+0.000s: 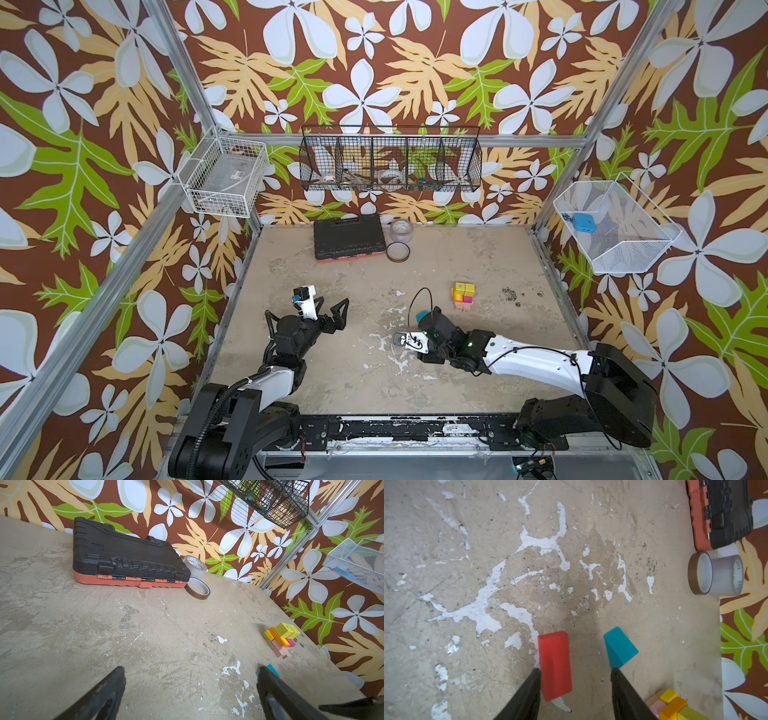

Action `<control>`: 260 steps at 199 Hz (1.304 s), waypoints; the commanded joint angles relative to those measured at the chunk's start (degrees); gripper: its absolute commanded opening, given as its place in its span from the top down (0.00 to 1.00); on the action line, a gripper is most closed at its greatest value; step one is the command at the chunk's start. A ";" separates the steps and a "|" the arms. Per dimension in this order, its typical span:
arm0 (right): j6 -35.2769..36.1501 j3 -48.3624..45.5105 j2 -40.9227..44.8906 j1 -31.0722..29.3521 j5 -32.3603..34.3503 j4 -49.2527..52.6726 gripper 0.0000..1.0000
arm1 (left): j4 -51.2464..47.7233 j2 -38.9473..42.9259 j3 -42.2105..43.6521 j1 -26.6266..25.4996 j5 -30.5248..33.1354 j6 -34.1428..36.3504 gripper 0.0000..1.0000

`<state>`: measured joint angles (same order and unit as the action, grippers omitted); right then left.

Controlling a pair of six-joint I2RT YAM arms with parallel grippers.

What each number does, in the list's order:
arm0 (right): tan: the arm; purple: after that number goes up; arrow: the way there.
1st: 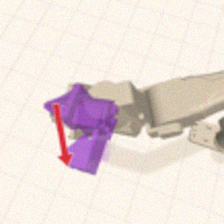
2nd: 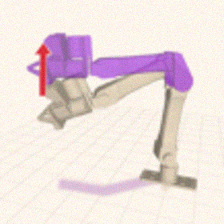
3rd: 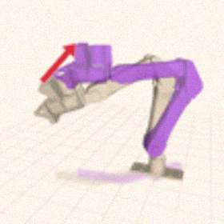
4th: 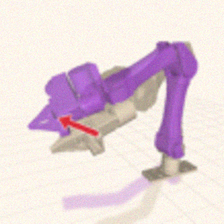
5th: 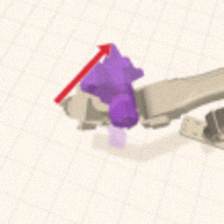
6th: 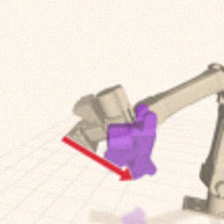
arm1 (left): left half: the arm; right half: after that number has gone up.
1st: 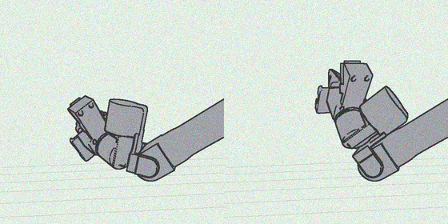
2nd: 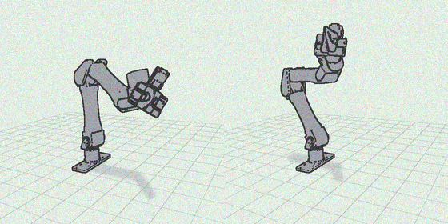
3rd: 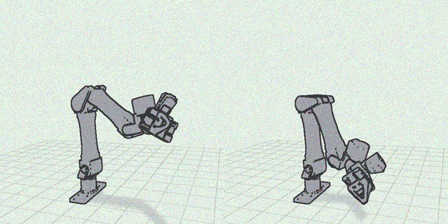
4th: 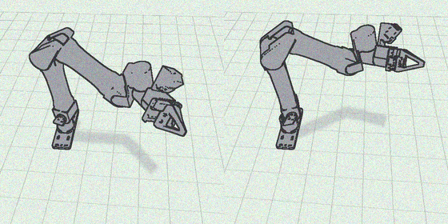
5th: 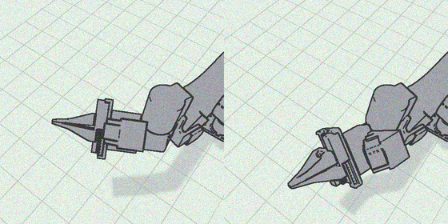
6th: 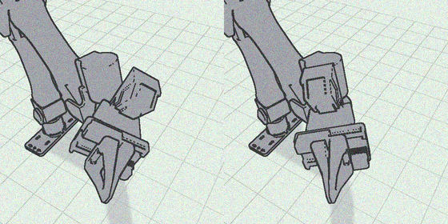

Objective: Build the wood block tower

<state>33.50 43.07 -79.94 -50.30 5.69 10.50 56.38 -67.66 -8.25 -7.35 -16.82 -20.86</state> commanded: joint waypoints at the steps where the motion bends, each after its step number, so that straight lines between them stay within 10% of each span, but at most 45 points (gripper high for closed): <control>1: 0.08 2.41 -1.05 4.83 -16.27 8.68 0.35 | 2.16 0.16 -0.02 0.07 -0.75 -0.12 0.00; 150: 5.09 15.92 -22.13 11.32 -22.95 20.22 0.47 | 2.30 -0.19 -0.27 0.14 -0.93 -0.14 0.00; 260: 10.68 28.46 -15.77 12.89 -16.51 37.23 0.96 | 2.24 -0.28 -0.29 0.10 -1.20 -0.14 0.00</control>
<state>41.65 67.00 -98.13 -38.04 -14.26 39.81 56.40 -67.85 -8.25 -7.35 -17.06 -20.86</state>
